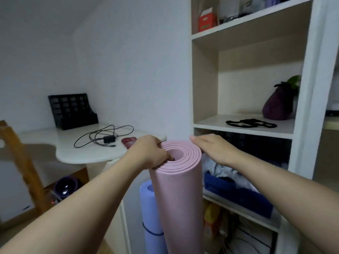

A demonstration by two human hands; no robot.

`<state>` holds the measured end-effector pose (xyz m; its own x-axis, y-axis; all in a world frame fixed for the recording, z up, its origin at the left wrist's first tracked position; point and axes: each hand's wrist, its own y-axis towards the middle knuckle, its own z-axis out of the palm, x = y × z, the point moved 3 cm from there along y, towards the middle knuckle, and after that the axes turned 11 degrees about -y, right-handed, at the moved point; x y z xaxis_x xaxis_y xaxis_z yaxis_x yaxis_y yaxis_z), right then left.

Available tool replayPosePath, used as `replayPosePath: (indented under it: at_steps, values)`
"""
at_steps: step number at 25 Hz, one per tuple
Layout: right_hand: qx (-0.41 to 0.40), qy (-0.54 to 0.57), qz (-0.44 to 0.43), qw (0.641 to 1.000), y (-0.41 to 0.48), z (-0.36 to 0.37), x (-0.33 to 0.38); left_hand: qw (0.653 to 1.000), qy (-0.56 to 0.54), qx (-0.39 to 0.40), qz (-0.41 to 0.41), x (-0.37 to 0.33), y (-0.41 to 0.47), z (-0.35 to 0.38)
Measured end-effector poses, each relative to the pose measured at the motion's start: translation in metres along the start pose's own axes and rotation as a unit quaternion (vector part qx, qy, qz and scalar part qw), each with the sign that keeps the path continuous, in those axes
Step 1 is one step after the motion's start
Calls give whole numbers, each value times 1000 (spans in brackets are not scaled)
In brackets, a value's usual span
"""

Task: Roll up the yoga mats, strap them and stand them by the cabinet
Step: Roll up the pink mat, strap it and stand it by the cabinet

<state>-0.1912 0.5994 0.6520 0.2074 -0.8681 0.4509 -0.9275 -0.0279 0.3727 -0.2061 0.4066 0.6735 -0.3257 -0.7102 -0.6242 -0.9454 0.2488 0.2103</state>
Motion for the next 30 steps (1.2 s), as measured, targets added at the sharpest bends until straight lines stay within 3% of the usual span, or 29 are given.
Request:
replayPosePath:
  at_steps: [4,8,12,15,26,30]
  values:
    - [-94,-187,61,976,45,-33,-68,1000,-30,7,-7,-23,51,9]
    - [-115,-379,155,905,77,-58,-126,999,-43,16,4,-45,94,23]
    - [-35,-385,273,881,95,-63,-173,998,-52,21,7,-52,122,32]
    - [-1,-392,285,875,100,-61,-188,998,-55,27,7,-48,132,36]
    - [-31,-323,324,889,107,-63,-208,997,-57,46,-1,-38,134,50]
    - [-93,-371,268,884,115,-61,-203,997,-61,57,1,-39,136,60]
